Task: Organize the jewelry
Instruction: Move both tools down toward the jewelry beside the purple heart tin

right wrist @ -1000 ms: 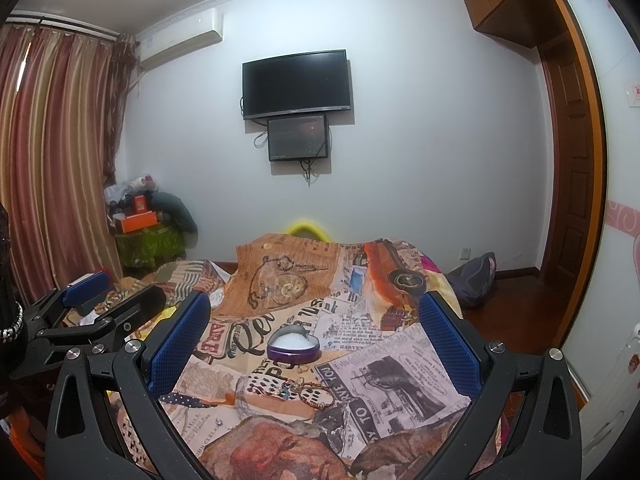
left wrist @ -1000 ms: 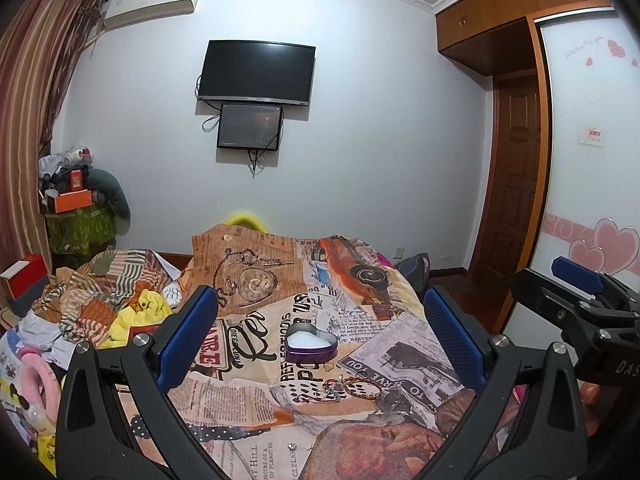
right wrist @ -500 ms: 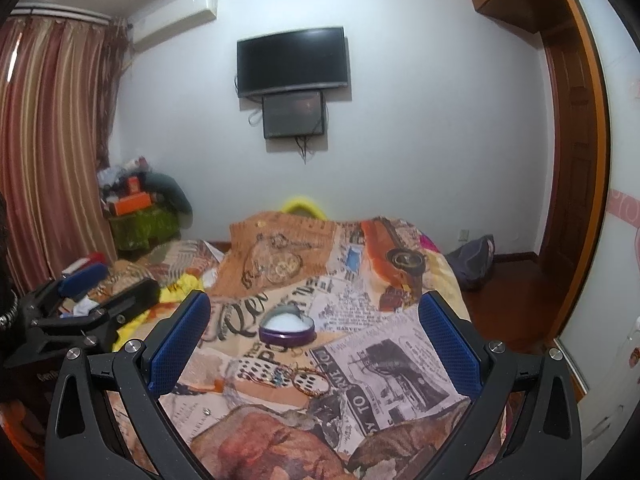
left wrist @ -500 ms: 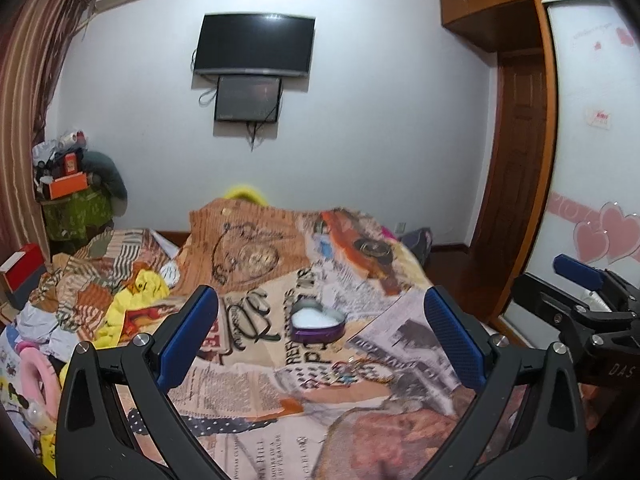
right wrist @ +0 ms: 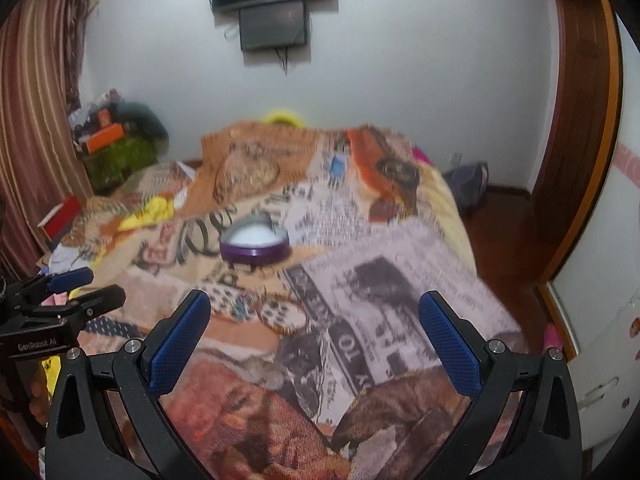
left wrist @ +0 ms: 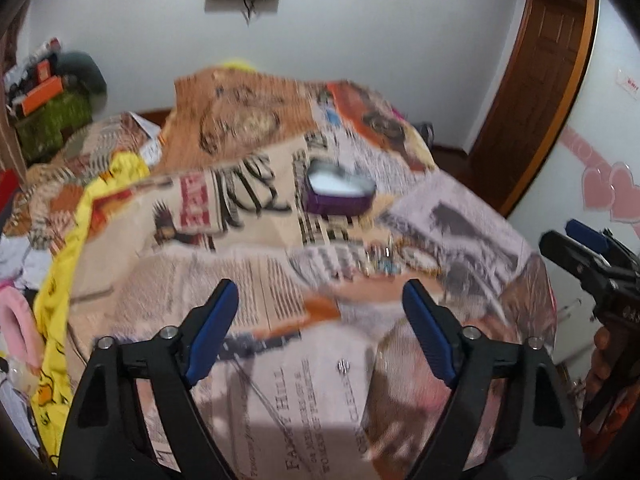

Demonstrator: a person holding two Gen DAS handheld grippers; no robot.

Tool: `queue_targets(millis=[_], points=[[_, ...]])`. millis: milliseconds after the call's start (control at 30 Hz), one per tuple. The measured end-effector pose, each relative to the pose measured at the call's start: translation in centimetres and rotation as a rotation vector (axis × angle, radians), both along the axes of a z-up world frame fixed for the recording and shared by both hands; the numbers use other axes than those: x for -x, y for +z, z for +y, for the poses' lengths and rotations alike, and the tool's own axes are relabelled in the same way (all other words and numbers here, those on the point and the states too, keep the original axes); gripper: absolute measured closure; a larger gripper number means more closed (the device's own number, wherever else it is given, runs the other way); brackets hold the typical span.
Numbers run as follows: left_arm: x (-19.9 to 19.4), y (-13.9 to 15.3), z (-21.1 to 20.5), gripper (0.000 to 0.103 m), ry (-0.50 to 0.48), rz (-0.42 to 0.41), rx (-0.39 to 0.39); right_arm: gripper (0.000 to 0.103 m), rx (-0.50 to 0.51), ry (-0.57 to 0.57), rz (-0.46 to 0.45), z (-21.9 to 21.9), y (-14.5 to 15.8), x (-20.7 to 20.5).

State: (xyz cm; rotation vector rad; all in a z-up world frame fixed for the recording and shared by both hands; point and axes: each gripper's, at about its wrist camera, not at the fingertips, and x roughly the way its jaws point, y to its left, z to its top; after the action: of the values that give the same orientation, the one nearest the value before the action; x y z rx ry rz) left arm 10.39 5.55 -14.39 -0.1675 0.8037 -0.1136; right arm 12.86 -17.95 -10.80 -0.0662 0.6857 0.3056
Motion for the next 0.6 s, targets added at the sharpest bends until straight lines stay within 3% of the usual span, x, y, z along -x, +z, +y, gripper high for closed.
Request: queue_targets(millis=[100,400,467,533,600], points=[[0.6,-1.6,-0.7,0.031,-0.031,0.042,0.005,0.000,0.002,0.010,0.044,-0.1,-1.1,-0.1],[0.4,-4.8,-2.5,0.073,-0.100,0.149,-0.021,0.000,0.025,0.036,0.109,0.2,-2.9,-0.8],[0.1,-5.2,-2.3,0.076,-0.098,0.157,-0.016,0.000,0.017,0.038,0.117,0.1,-3.1,-1.1],[0.0,-5.3,-2.1,0.089,-0.102,0.152,-0.005,0.000,0.014,0.038,0.120,0.3,-3.3,-1.4],[0.0,-5.2,-1.9,0.093,-0.097,0.143,0.007,0.000,0.012,0.042,0.124,0.3,-3.4,-1.7]])
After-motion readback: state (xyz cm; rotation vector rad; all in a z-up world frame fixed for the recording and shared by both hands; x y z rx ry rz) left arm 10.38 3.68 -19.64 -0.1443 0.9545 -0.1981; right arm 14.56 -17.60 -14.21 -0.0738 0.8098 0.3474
